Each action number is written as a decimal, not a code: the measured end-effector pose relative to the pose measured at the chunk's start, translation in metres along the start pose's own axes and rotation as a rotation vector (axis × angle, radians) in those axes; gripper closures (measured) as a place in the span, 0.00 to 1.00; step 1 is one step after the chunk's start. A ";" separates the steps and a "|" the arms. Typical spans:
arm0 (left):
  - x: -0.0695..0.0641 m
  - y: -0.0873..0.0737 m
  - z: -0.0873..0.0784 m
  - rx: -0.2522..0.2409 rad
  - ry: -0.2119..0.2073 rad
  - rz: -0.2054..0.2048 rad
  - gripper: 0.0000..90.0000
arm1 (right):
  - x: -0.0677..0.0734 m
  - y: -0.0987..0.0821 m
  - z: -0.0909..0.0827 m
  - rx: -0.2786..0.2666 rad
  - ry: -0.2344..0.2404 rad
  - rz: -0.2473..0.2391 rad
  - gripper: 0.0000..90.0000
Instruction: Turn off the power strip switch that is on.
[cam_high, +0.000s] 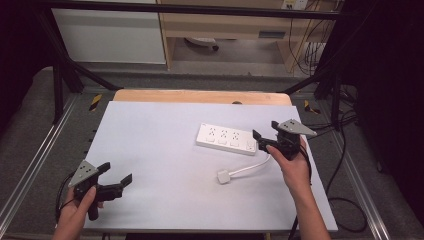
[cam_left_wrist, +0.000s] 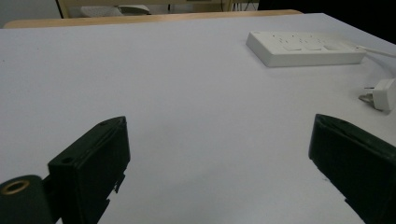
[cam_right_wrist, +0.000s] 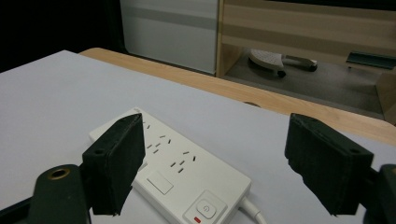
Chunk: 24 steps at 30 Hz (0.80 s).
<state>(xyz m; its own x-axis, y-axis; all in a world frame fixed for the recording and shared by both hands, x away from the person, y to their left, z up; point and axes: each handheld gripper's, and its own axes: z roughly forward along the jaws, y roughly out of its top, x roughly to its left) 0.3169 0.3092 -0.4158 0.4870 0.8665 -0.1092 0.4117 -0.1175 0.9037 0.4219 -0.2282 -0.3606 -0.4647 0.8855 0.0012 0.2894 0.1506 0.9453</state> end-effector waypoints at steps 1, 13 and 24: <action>0.000 0.000 0.000 0.000 -0.003 0.000 0.06 | 0.000 0.000 0.001 -0.002 -0.002 0.000 0.26; 0.000 0.000 0.000 0.004 -0.002 0.002 0.06 | 0.000 0.003 0.002 -0.044 0.002 -0.021 0.58; 0.000 -0.001 0.001 0.004 0.000 0.000 0.06 | 0.004 0.004 0.015 -0.081 -0.015 -0.031 0.81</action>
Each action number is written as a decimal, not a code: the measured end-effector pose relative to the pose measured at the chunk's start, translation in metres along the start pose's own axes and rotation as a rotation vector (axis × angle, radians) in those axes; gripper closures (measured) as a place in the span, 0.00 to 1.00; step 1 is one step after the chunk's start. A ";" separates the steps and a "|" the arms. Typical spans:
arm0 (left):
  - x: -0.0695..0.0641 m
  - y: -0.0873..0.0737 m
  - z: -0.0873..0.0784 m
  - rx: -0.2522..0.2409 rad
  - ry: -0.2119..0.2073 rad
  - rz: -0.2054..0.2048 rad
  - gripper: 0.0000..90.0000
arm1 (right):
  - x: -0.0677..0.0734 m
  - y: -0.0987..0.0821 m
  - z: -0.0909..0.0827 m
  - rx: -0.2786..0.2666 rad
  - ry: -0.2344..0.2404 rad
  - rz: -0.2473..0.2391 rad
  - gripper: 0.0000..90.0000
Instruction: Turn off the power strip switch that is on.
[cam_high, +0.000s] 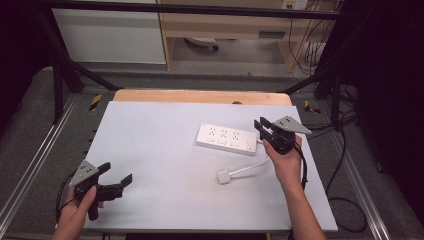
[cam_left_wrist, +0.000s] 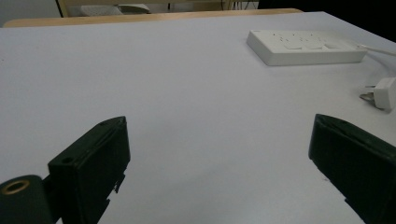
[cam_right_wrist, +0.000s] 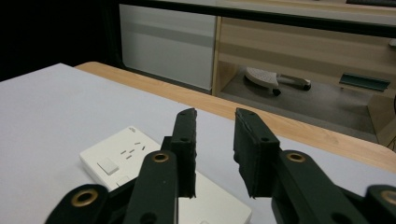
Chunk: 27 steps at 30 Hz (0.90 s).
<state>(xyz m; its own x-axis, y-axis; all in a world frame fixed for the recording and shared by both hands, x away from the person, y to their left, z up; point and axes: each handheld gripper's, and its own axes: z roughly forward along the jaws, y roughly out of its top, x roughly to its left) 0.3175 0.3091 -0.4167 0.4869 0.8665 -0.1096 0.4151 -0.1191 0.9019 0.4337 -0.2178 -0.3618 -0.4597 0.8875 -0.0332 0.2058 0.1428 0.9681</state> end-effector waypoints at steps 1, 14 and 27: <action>0.000 0.000 0.000 0.001 0.001 -0.001 0.06 | 0.000 0.000 0.000 -0.002 -0.001 0.007 0.83; 0.000 0.000 0.000 0.002 0.004 0.000 0.06 | 0.007 -0.003 0.015 0.004 0.040 -0.001 0.95; 0.000 0.000 0.000 0.001 0.001 0.001 0.06 | 0.017 -0.001 0.021 0.014 0.075 -0.047 1.00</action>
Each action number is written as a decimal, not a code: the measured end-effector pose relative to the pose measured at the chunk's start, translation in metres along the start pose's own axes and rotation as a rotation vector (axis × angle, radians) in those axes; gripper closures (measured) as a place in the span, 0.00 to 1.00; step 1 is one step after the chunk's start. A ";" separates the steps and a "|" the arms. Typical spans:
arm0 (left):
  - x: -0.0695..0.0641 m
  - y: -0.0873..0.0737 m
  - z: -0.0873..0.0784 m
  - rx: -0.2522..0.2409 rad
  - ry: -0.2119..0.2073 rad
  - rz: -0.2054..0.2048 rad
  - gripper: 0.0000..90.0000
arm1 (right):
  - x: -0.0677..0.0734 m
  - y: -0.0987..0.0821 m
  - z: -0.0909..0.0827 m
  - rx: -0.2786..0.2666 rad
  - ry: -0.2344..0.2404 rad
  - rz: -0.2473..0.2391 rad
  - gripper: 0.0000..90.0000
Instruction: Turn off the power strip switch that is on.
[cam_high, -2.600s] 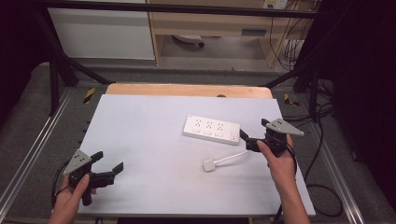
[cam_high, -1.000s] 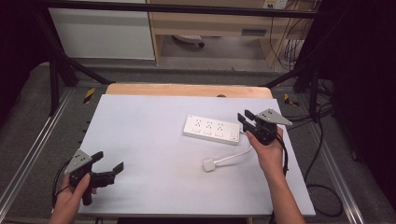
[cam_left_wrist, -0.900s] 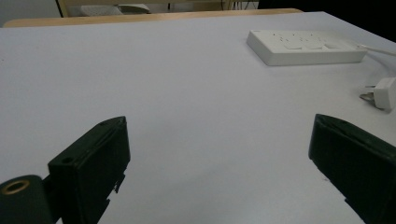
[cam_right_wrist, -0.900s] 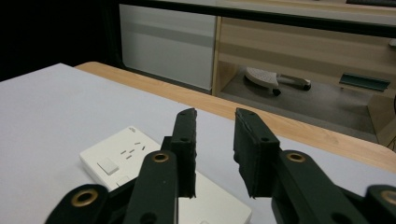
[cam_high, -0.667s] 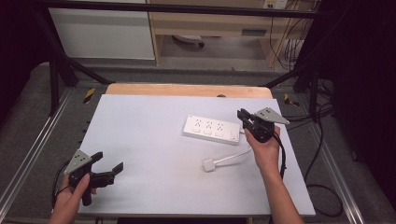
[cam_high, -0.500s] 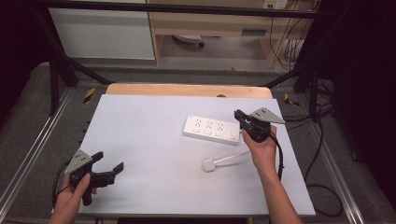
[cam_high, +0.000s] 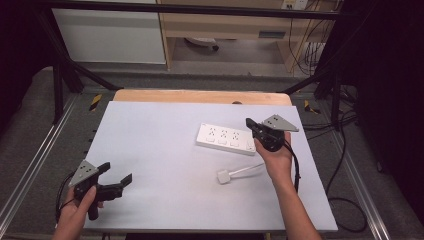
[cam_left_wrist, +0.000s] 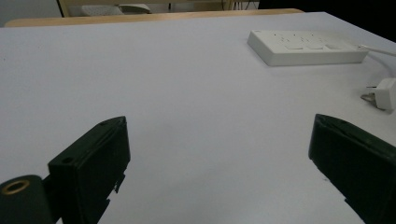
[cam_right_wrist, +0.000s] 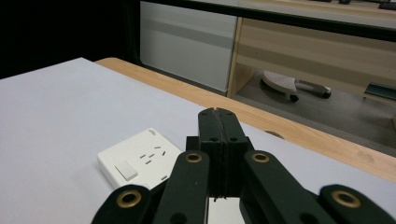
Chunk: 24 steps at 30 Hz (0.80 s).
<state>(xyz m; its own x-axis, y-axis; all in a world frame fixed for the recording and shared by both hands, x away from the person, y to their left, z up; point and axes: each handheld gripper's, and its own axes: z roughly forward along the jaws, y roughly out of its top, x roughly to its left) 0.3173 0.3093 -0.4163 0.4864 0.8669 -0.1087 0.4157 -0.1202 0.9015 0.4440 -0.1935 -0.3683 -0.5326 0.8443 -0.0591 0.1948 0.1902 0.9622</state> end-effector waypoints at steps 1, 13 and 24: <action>0.000 0.000 0.000 0.000 0.000 0.002 0.06 | 0.000 -0.001 0.001 0.004 0.002 -0.005 1.00; 0.000 0.000 0.001 -0.001 -0.001 0.000 0.06 | -0.001 -0.006 0.009 0.049 0.009 0.003 1.00; 0.001 0.000 0.000 0.005 -0.001 0.000 0.06 | 0.003 -0.010 0.013 0.072 0.020 0.003 1.00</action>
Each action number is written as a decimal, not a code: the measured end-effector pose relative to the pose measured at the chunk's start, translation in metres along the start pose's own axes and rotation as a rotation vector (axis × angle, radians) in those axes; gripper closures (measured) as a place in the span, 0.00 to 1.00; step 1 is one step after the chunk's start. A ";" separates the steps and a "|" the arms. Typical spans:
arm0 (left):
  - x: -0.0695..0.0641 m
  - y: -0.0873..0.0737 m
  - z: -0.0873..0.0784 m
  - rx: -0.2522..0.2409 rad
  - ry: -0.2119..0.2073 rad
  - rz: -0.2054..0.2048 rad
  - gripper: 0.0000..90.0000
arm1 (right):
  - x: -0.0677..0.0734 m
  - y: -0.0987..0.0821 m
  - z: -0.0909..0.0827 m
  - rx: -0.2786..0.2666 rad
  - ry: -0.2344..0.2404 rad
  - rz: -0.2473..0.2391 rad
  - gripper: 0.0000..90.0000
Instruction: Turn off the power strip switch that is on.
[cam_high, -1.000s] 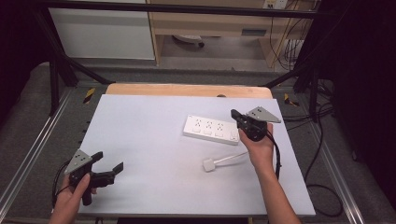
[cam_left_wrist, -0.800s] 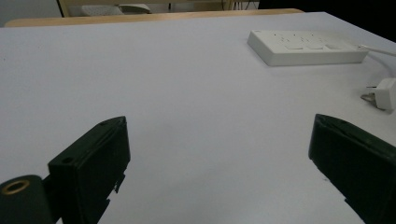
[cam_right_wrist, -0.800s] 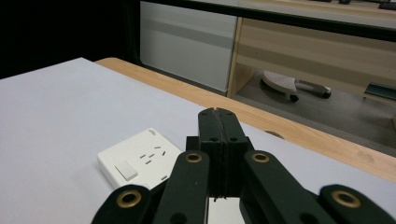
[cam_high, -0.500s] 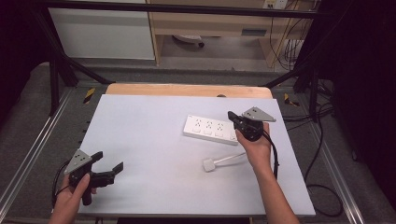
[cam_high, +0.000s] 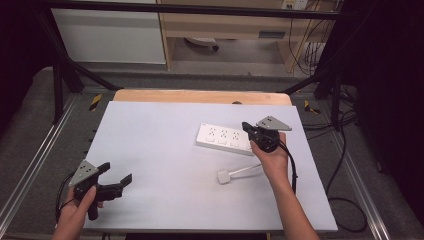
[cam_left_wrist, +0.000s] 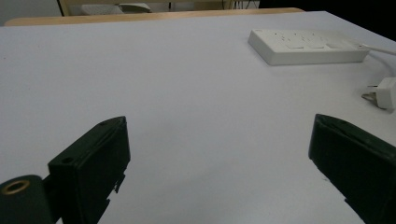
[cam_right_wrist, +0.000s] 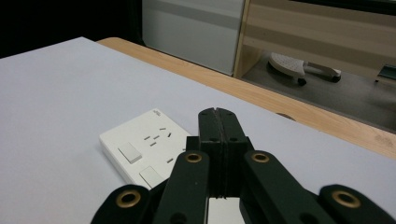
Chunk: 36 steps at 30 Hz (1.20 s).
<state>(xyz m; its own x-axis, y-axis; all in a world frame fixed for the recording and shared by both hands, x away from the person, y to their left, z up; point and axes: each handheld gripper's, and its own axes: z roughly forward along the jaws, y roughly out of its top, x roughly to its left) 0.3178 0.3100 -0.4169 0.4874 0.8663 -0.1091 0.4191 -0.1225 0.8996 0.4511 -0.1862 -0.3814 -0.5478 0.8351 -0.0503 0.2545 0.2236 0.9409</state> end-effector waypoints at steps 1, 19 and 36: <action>0.000 0.000 0.000 0.000 0.000 -0.001 0.06 | 0.000 -0.001 0.001 0.003 0.001 -0.001 1.00; -0.002 0.000 0.000 0.001 -0.004 0.009 0.06 | 0.003 -0.012 0.008 0.048 0.019 -0.002 1.00; -0.002 0.000 0.001 0.009 -0.008 0.012 0.06 | 0.005 -0.024 0.017 0.119 0.026 0.014 1.00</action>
<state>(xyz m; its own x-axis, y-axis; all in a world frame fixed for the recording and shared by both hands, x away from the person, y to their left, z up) 0.3173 0.3078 -0.4171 0.4980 0.8612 -0.1018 0.4203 -0.1370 0.8970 0.4560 -0.1789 -0.4095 -0.5633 0.8258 -0.0273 0.3542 0.2712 0.8950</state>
